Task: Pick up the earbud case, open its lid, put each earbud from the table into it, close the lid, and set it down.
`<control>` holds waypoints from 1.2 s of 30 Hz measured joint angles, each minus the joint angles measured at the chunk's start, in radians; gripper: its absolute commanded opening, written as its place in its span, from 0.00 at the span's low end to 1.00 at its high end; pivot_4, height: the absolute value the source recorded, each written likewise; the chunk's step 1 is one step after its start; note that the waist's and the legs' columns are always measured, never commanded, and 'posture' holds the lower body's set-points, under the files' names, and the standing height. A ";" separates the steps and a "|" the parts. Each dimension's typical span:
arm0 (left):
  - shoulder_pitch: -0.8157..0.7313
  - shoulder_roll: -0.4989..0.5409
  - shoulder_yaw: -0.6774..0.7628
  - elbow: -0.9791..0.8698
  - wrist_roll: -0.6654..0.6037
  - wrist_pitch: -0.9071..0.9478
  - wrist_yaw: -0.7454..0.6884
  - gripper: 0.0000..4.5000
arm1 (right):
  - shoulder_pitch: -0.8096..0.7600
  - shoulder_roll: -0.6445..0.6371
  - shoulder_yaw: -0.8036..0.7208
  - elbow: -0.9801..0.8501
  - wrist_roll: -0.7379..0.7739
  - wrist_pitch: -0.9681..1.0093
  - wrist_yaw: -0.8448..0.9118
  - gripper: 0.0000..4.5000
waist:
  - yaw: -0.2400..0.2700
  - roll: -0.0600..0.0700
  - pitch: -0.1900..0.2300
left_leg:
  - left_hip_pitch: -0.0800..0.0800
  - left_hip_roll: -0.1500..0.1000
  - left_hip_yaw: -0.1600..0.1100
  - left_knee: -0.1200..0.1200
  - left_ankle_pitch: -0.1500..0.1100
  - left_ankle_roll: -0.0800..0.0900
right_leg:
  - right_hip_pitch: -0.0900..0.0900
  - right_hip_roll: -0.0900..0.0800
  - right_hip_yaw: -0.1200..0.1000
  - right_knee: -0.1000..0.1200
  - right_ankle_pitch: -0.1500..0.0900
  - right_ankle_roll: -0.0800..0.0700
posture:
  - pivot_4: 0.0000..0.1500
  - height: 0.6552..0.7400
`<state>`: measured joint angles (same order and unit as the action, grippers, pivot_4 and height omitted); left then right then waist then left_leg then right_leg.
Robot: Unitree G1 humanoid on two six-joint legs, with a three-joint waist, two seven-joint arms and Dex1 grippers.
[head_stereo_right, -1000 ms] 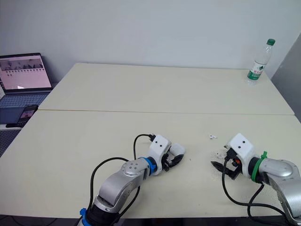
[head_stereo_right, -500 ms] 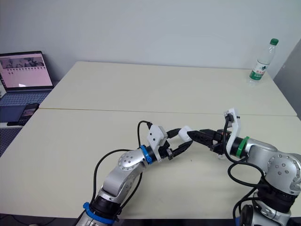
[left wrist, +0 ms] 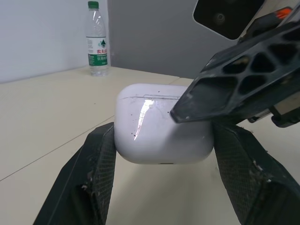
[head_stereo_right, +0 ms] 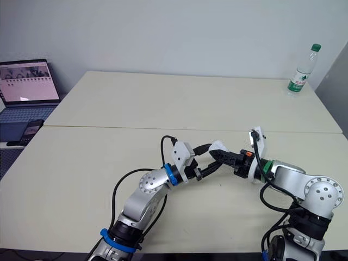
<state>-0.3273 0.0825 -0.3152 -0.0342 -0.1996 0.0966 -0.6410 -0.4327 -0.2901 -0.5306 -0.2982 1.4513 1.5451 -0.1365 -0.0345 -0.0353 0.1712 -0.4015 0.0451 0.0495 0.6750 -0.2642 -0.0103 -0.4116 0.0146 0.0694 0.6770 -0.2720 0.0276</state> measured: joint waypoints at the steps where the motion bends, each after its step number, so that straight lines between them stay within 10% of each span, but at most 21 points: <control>1: 0.000 -0.002 0.000 0.000 -0.001 0.002 -0.001 0.61 | 0.010 -0.018 0.012 0.007 0.034 -0.025 -0.025 0.30 | 0.000 0.000 0.000 | 0.000 0.000 0.000 0.000 0.000 0.000 | 0.000 0.000 0.000 0.000 0.000 0.001 | 1.00 0.95; 6: 0.000 -0.008 -0.001 -0.001 -0.023 0.014 -0.009 0.61 | 0.058 -0.140 0.125 0.020 0.231 -0.175 -0.144 0.17 | -0.002 0.000 0.000 | 0.000 0.001 0.000 0.000 0.000 0.000 | 0.000 0.000 0.000 0.000 -0.001 0.002 | 1.00 0.95; 11: -0.001 0.009 0.004 -0.002 -0.034 0.035 -0.017 0.97 | 0.094 -0.245 0.231 0.020 0.371 -0.303 -0.198 0.17 | -0.002 0.000 0.000 | 0.000 0.001 0.000 -0.001 0.000 0.000 | 0.000 0.001 0.000 -0.001 -0.001 0.002 | 1.00 0.95; 17: 0.028 0.094 0.022 -0.088 -0.150 0.153 -0.124 0.99 | 0.097 -0.374 0.273 0.028 0.394 -0.361 -0.108 0.17 | -0.001 0.000 0.000 | 0.000 0.001 0.000 -0.002 0.000 0.001 | 0.000 0.000 0.000 -0.002 -0.001 0.002 | 1.00 0.95; 25: -0.018 0.294 0.127 -0.203 -0.556 0.607 -0.326 0.99 | 0.181 -0.612 0.305 -0.041 0.080 -0.354 0.514 0.17 | 0.001 0.001 0.001 | 0.000 0.001 -0.001 -0.005 0.000 0.000 | -0.001 0.001 -0.002 -0.005 -0.001 0.002 | 1.00 0.95; 36: -0.147 0.326 0.108 -0.146 -0.593 0.687 -0.477 0.99 | 0.133 -0.686 0.466 -0.132 -0.268 -0.480 1.000 0.17 | 0.003 0.000 0.002 | 0.001 0.001 0.000 -0.007 0.000 0.000 | -0.001 0.001 -0.001 -0.006 -0.001 0.002 | 1.00 0.95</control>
<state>-0.4745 0.4080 -0.2071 -0.1800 -0.7927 0.7833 -1.1178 -0.2993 -0.9766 -0.0649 -0.4303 1.1829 1.0649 0.8635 -0.0316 -0.0357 0.1727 -0.4008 0.0458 0.0495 0.6684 -0.2645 -0.0099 -0.4126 0.0154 0.0684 0.6712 -0.2735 0.0292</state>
